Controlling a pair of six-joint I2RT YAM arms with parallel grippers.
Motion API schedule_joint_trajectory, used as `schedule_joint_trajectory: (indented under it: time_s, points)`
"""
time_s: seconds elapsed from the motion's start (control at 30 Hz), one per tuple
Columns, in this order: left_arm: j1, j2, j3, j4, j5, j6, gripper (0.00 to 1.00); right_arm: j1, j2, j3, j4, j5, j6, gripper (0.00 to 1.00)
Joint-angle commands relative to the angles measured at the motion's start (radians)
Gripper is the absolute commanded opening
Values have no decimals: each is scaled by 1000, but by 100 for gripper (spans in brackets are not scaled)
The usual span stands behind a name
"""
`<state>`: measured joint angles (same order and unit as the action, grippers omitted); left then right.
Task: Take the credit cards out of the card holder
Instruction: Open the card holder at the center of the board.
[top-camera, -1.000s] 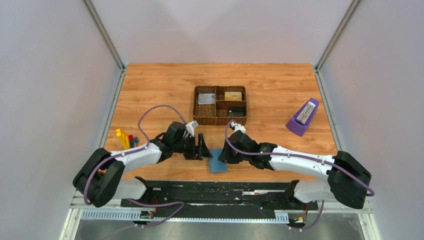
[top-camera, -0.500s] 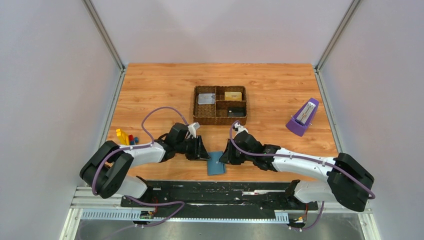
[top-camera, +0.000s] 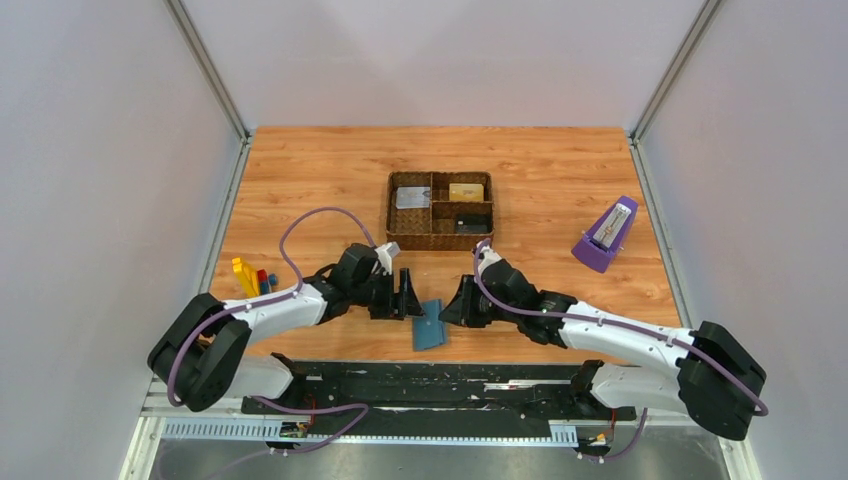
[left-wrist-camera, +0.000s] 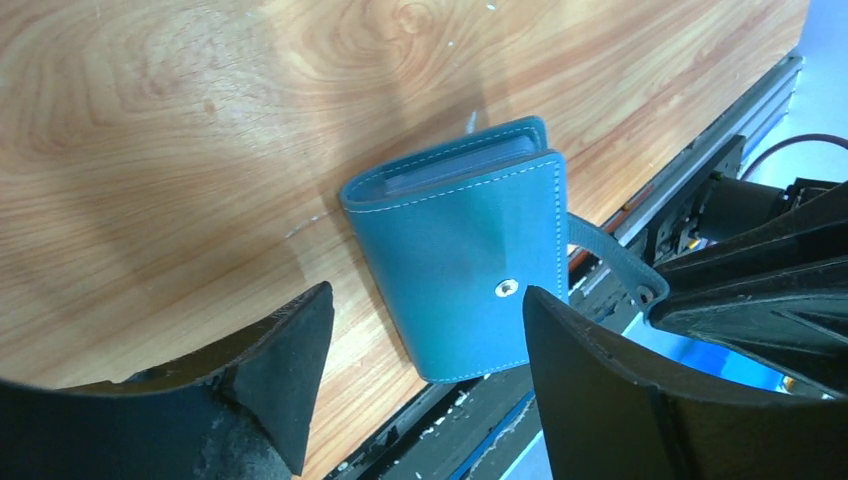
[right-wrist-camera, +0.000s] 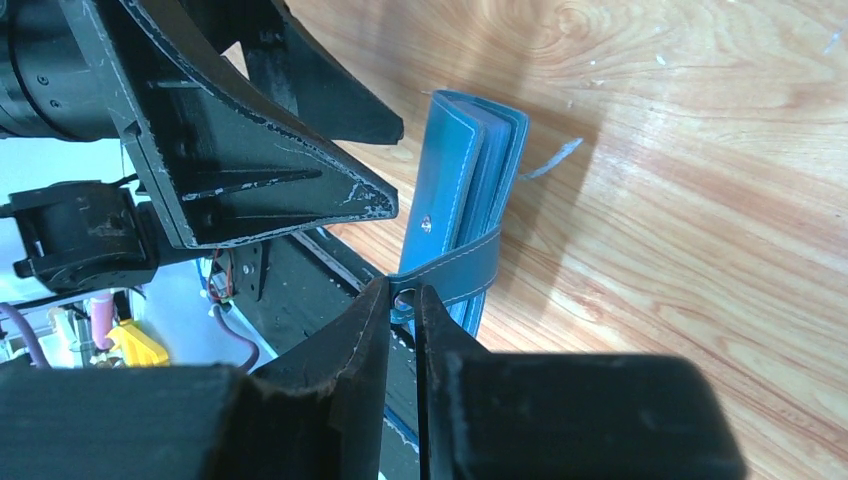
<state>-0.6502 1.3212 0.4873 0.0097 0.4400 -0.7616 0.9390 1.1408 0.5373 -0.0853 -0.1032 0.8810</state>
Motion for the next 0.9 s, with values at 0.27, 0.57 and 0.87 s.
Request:
schedule_joint_trajectory:
  time_s: [0.27,0.57,0.87]
  points:
    - [-16,-74,63,-33,3,24,87,-4,-58,-12,151,-95,1,0]
    - [-17,-67,72,-64,-21,41,84,-4,-52,-15,168,-105,4,0]
    - [-18,-68,101,-127,-58,78,76,-4,-51,-5,162,-105,0,0]
